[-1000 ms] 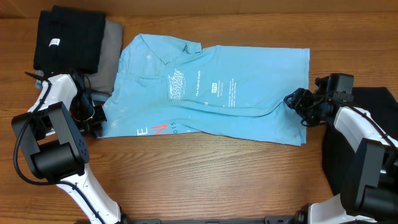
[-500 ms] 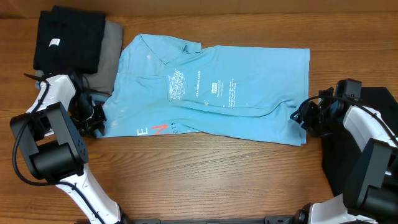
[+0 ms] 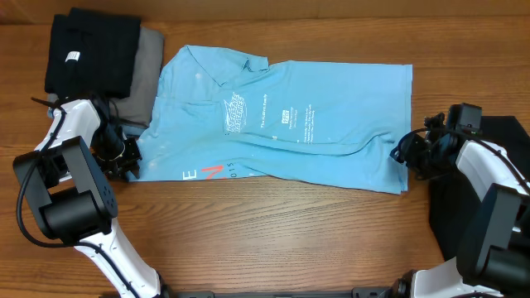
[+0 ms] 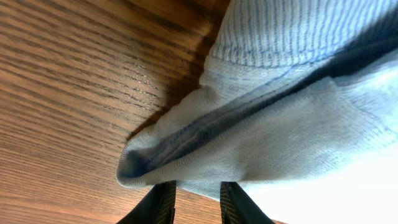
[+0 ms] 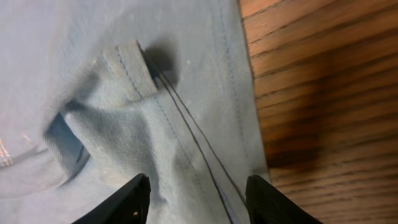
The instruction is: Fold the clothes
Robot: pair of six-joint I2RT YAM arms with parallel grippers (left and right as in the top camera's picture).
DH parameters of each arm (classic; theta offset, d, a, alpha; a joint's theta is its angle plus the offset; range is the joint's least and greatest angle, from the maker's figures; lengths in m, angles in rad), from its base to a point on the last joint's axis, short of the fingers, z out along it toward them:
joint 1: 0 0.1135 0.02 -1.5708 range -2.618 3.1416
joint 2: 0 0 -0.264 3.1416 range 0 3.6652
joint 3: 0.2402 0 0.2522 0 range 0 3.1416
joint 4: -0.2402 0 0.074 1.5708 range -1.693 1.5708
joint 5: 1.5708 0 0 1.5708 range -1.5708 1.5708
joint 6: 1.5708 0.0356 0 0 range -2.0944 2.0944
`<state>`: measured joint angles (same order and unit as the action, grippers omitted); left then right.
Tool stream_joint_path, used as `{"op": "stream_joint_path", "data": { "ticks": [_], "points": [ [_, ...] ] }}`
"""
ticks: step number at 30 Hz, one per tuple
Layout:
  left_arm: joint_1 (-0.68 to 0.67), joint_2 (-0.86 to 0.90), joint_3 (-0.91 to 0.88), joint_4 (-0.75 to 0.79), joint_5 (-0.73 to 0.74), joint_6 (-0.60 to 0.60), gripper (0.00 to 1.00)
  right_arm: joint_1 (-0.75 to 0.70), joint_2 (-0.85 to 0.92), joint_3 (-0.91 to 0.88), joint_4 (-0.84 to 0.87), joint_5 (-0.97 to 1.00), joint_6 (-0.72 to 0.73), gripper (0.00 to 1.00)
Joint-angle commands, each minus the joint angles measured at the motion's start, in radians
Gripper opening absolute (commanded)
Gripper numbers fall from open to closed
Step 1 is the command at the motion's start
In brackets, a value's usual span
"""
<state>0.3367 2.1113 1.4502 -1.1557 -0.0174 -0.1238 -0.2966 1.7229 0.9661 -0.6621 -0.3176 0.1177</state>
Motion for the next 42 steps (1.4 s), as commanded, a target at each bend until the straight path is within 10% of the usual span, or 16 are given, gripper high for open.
{"op": "stream_joint_path", "data": {
  "ticks": [1,22,39,42],
  "points": [
    [0.008,0.011,-0.014,0.040,0.026,0.012,0.28,0.016,0.037,0.009,0.006,-0.032,-0.021,0.52],
    [0.010,0.011,-0.014,0.051,0.037,0.012,0.29,-0.030,0.051,0.204,-0.229,-0.014,-0.021,0.05],
    [0.011,0.011,-0.014,0.052,0.033,0.016,0.28,-0.030,0.052,0.219,-0.408,0.229,0.111,0.07],
    [0.011,0.011,-0.014,0.049,0.033,0.016,0.28,-0.030,0.052,0.219,-0.431,0.241,0.126,0.20]
  ]
}}
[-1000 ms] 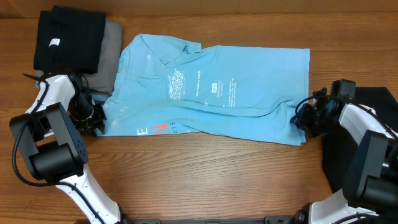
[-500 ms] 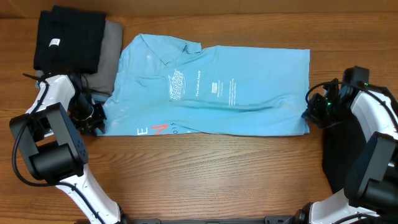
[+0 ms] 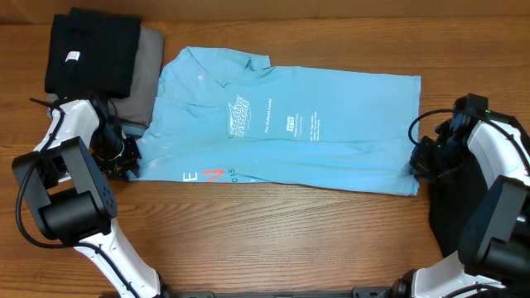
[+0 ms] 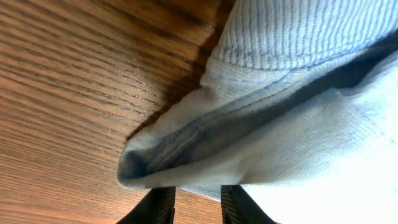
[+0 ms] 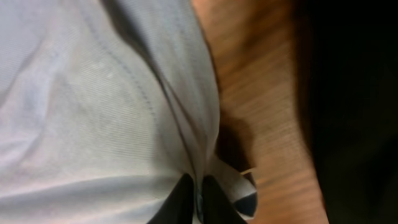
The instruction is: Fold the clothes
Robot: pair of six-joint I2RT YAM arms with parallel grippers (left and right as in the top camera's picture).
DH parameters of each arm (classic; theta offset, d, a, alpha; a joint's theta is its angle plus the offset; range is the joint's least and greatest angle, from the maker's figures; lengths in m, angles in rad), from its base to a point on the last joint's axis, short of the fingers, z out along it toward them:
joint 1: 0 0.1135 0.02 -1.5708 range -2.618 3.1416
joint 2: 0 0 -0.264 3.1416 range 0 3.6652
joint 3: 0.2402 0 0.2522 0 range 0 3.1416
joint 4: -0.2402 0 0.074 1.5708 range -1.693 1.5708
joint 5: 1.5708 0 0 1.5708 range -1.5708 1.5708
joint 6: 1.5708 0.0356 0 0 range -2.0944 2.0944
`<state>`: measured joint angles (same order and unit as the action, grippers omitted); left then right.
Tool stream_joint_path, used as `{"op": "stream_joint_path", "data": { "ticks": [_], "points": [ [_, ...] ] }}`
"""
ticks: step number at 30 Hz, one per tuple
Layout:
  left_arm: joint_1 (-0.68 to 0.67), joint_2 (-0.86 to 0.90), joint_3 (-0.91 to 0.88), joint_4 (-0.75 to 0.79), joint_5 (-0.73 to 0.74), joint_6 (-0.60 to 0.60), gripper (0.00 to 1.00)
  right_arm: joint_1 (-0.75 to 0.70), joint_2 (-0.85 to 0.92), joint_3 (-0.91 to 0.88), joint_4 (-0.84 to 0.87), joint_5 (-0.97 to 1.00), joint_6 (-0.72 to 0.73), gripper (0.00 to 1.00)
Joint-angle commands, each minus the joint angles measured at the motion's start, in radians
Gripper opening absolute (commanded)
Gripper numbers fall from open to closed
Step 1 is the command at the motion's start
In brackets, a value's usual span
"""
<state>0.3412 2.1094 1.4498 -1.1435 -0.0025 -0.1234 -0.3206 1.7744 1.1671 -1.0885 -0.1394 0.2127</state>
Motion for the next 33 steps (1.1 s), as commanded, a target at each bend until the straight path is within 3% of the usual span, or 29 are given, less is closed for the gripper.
{"op": "stream_joint_path", "data": {
  "ticks": [1,2,11,18,19,21,25,27,29,33],
  "points": [
    [0.007,0.013,-0.014,0.037,0.018,0.015,0.28,-0.006,0.001,0.018,-0.006,0.064,0.031,0.42],
    [0.007,0.013,-0.014,0.037,0.018,0.015,0.28,-0.006,0.001,0.018,-0.005,0.064,0.031,0.56],
    [0.007,0.013,-0.014,0.031,0.022,0.015,0.33,-0.007,0.003,0.016,0.021,-0.081,-0.042,0.50],
    [0.006,0.013,-0.006,0.022,0.032,0.016,0.33,0.006,0.003,-0.048,0.021,-0.089,0.008,0.40],
    [0.006,0.013,-0.004,0.021,0.033,0.016,0.33,0.006,0.003,-0.064,0.024,-0.082,0.023,0.40],
    [0.006,0.013,0.002,0.018,0.032,0.016,0.35,0.006,0.003,-0.105,0.032,-0.050,0.074,0.50],
    [0.006,0.013,0.003,0.018,0.017,0.024,0.38,0.006,0.003,-0.144,0.033,-0.029,0.115,0.50],
    [0.006,0.013,0.003,0.019,0.006,0.024,0.38,0.005,0.003,-0.145,0.022,-0.027,0.114,0.46],
    [0.006,0.013,0.003,0.022,-0.019,0.023,0.36,0.005,0.003,-0.145,0.020,-0.019,0.114,0.35],
    [0.007,0.013,0.003,0.023,-0.054,0.022,0.20,0.005,0.003,-0.145,0.083,-0.011,0.115,0.20]
  ]
}}
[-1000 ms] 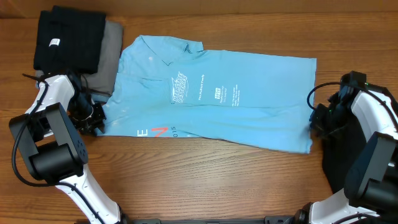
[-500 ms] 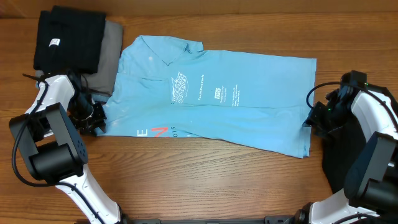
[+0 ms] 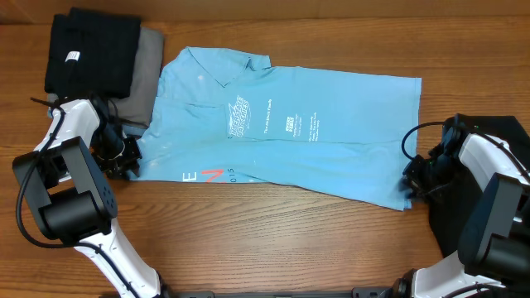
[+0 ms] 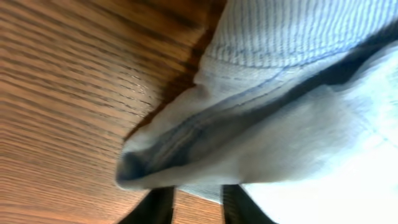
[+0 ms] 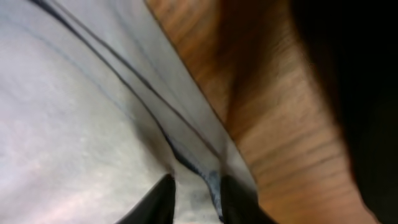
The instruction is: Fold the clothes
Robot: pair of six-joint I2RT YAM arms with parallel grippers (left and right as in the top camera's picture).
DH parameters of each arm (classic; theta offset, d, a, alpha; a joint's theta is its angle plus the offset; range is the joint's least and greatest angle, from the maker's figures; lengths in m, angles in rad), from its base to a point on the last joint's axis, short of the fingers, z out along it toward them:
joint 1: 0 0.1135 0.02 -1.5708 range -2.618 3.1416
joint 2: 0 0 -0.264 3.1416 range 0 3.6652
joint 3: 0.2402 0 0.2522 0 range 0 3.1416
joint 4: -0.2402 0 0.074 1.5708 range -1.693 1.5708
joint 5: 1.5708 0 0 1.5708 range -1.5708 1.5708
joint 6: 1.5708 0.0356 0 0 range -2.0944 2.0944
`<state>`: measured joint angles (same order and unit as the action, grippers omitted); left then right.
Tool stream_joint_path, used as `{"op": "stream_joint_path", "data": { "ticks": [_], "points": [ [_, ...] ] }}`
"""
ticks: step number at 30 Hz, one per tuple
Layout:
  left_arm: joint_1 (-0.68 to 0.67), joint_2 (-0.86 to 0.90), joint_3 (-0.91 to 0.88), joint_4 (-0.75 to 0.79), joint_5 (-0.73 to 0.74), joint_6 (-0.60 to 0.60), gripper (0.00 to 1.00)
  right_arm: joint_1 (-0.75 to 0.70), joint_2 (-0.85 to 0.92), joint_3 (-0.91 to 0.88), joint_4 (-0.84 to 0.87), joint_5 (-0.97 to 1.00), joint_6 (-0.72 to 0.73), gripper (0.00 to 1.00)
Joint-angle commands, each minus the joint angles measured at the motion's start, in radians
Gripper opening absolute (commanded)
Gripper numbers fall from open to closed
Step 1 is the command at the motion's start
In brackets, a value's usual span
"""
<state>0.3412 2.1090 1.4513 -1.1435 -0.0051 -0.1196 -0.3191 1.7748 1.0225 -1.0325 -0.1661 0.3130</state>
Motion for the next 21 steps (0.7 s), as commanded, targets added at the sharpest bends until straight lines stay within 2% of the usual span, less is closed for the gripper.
{"op": "stream_joint_path", "data": {
  "ticks": [1,4,8,11,12,13,15,21],
  "points": [
    [0.007,0.013,0.002,0.023,-0.059,0.019,0.16,0.003,0.002,0.000,0.043,0.015,0.022,0.17],
    [0.008,0.013,0.002,0.022,-0.067,0.019,0.07,0.003,0.002,0.001,0.069,0.016,0.028,0.05],
    [0.008,0.013,0.002,0.024,-0.088,0.018,0.04,0.003,0.002,0.018,0.082,0.010,-0.001,0.04],
    [0.008,0.013,0.002,0.024,-0.088,0.018,0.04,0.003,0.002,0.031,0.019,0.008,-0.029,0.04],
    [0.008,0.013,0.002,0.024,-0.087,0.018,0.04,0.003,0.002,0.031,-0.006,0.009,-0.037,0.14],
    [0.008,0.013,0.002,0.024,-0.087,0.018,0.04,0.003,0.002,0.031,-0.029,0.008,-0.045,0.29],
    [0.008,0.013,0.002,0.025,-0.087,0.018,0.04,0.003,0.002,0.028,-0.062,0.008,-0.048,0.31],
    [0.008,0.013,0.002,0.026,-0.087,0.015,0.05,0.006,0.002,0.016,-0.070,-0.027,-0.048,0.29]
  ]
}}
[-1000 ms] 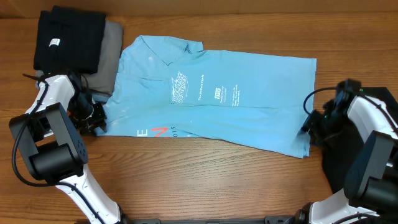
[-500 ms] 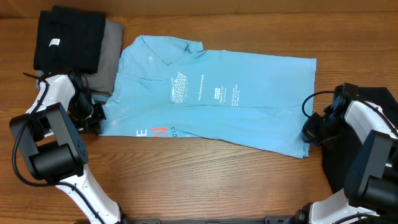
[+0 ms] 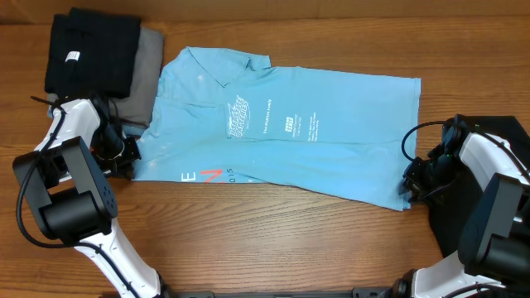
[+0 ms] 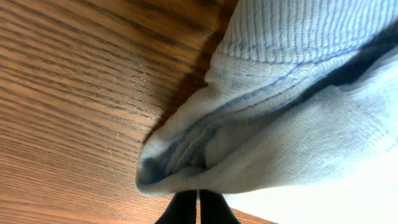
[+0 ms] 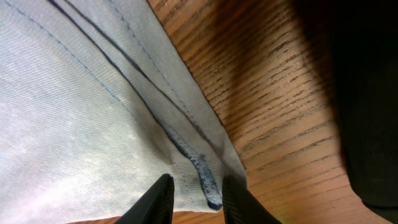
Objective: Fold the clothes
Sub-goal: 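Adjust the right edge with the right gripper while left holds the left edge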
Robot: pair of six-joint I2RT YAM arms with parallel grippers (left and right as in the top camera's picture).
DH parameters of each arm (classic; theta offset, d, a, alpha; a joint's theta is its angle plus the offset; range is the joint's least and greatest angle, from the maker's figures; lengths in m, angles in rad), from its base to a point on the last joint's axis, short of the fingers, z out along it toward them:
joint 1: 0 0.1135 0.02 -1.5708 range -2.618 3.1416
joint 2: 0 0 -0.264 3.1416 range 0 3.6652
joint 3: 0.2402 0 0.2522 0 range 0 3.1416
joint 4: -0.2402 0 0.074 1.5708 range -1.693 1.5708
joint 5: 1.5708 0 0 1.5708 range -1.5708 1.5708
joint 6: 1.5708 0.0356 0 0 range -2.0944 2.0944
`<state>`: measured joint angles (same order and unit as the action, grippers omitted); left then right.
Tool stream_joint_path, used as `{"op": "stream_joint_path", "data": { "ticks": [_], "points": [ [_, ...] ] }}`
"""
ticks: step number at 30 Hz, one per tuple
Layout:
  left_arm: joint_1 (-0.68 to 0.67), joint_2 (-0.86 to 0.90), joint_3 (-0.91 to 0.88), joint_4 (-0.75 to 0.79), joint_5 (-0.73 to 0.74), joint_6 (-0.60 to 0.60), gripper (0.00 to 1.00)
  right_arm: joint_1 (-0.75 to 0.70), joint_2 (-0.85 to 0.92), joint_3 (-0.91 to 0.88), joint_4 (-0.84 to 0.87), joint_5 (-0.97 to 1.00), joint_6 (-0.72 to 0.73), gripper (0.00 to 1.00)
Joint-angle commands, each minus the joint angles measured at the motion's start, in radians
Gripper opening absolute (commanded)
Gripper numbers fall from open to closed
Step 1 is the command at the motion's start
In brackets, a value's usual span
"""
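A light blue polo shirt [image 3: 281, 124] lies flat across the table, collar to the left and hem to the right. At its near left corner my left gripper [image 3: 127, 164] is shut on the ribbed sleeve edge [image 4: 205, 155], with the black fingers [image 4: 186, 211] pressed together under the fold. My right gripper [image 3: 411, 184] stands open at the near right corner. In the right wrist view the hem corner [image 5: 208, 183] lies between its spread fingers [image 5: 160, 196].
A folded black garment [image 3: 91, 50] on a grey one [image 3: 147, 79] sits at the back left, touching the shirt's shoulder. A black cloth [image 3: 497, 165] lies under the right arm at the table's right edge. Bare wood [image 3: 273, 240] runs along the front.
My left gripper has shut on the sleeve edge; its fingers stood apart before. The right gripper stays open around the hem corner, and the shirt has not shifted.
The shirt first lay rumpled at its right end, with my right gripper open on the hem. Then that gripper was shut on the hem farther right and the shirt lay flatter. Then it stood open at the near right corner. My left gripper was open at the sleeve throughout and is now shut.
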<state>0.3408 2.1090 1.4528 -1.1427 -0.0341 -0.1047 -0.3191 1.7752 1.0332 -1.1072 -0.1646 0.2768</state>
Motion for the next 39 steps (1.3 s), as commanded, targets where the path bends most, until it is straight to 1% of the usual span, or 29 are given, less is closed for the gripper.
{"op": "stream_joint_path", "data": {
  "ticks": [1,3,9,10,11,12,14,18,20,22,24,30,35,39],
  "points": [
    [0.008,0.013,0.000,0.026,-0.058,0.000,0.05,0.006,0.002,0.001,0.010,-0.033,-0.012,0.29],
    [0.008,0.013,0.000,0.026,-0.058,0.000,0.05,0.006,0.002,-0.007,0.018,-0.032,-0.012,0.25],
    [0.008,0.013,0.000,0.027,-0.055,0.000,0.05,0.006,0.002,-0.018,0.023,-0.050,-0.016,0.21],
    [0.008,0.013,0.000,0.029,-0.053,0.000,0.05,0.005,0.002,-0.018,0.016,-0.049,-0.016,0.22],
    [0.008,0.013,0.000,0.029,-0.051,0.000,0.05,0.005,0.002,-0.019,0.012,-0.039,-0.020,0.28],
    [0.008,0.013,0.000,0.029,-0.051,0.000,0.05,0.006,0.002,-0.022,0.012,-0.019,-0.019,0.32],
    [0.008,0.013,0.000,0.029,-0.051,0.000,0.05,0.005,0.002,-0.031,0.024,-0.011,-0.018,0.31],
    [0.008,0.013,0.000,0.029,-0.050,0.000,0.06,0.005,0.002,-0.051,0.052,-0.034,-0.015,0.26],
    [0.008,0.013,0.000,0.029,-0.051,0.000,0.06,0.005,0.002,-0.062,0.064,-0.063,-0.015,0.22],
    [0.008,0.013,0.000,0.029,-0.050,0.000,0.06,0.005,0.002,-0.063,0.069,-0.077,-0.015,0.12],
    [0.008,0.013,0.000,0.028,-0.050,0.000,0.06,0.004,0.002,-0.051,0.069,-0.073,-0.016,0.05],
    [0.009,0.013,0.000,0.028,-0.052,0.000,0.04,-0.025,-0.001,0.038,0.000,-0.070,-0.023,0.04],
    [0.013,0.013,0.000,0.028,-0.055,0.000,0.04,-0.029,-0.001,0.138,-0.062,0.024,-0.023,0.04],
    [0.013,0.013,0.000,0.028,-0.082,0.000,0.04,-0.029,-0.001,0.158,-0.053,0.069,-0.023,0.04]
  ]
}}
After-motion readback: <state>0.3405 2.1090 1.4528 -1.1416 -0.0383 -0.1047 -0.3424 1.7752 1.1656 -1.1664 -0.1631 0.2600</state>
